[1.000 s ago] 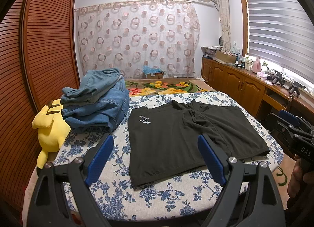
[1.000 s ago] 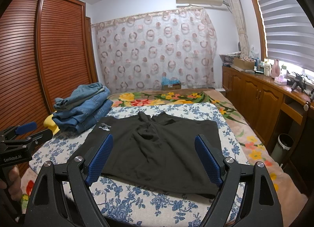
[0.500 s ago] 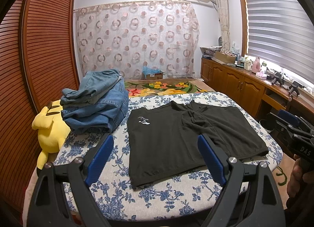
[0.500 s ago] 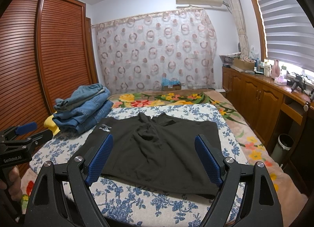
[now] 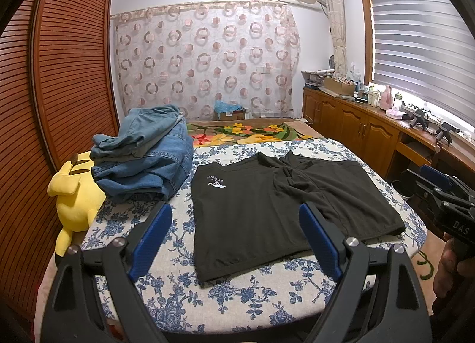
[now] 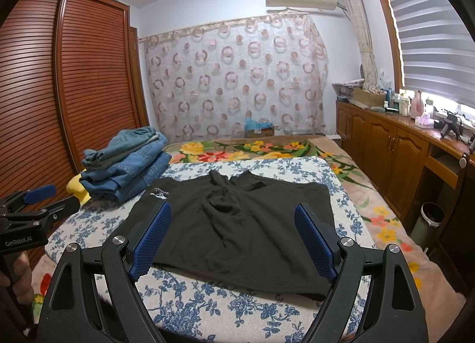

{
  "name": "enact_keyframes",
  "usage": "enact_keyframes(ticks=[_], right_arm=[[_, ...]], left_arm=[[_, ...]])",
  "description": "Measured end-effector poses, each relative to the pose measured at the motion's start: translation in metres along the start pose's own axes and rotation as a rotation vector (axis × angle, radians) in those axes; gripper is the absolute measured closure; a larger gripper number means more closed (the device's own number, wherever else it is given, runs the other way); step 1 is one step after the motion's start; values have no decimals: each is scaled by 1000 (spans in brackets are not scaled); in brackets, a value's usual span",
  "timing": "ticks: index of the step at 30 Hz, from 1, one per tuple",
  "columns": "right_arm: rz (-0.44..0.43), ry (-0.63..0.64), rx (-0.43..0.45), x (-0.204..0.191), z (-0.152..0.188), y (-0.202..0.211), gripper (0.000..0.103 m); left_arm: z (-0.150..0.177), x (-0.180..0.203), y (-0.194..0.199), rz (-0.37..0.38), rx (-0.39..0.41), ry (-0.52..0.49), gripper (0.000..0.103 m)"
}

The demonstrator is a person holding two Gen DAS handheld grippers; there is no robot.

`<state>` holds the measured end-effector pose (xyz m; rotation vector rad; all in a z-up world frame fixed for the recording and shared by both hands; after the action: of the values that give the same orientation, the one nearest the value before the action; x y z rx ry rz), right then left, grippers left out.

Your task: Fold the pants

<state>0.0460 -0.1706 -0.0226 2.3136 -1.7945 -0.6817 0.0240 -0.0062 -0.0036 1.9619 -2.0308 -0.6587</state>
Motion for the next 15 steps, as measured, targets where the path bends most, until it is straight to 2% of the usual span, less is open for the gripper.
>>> enact_keyframes(ticks=[10,15], right_arm=[[1,2,-5,3,7,-2,16],[5,5,-11,5,5,-5,16]], left_arm=[[-3,2,3,17,-11,-1,15],[-5,7,-17,57,-52,-20,15]])
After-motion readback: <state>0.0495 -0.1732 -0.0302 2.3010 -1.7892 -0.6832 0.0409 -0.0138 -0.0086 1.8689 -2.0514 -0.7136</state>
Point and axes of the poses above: each gripper's, at about its wrist camera, not at the fingertips, and y roughly against the way its jaws point, x to its right, z to its underside, the point moved 4 cm from there along -y, roughly the way its jaws point, and after that the axes turned 10 degrees about -y, right-handed, at the moved point
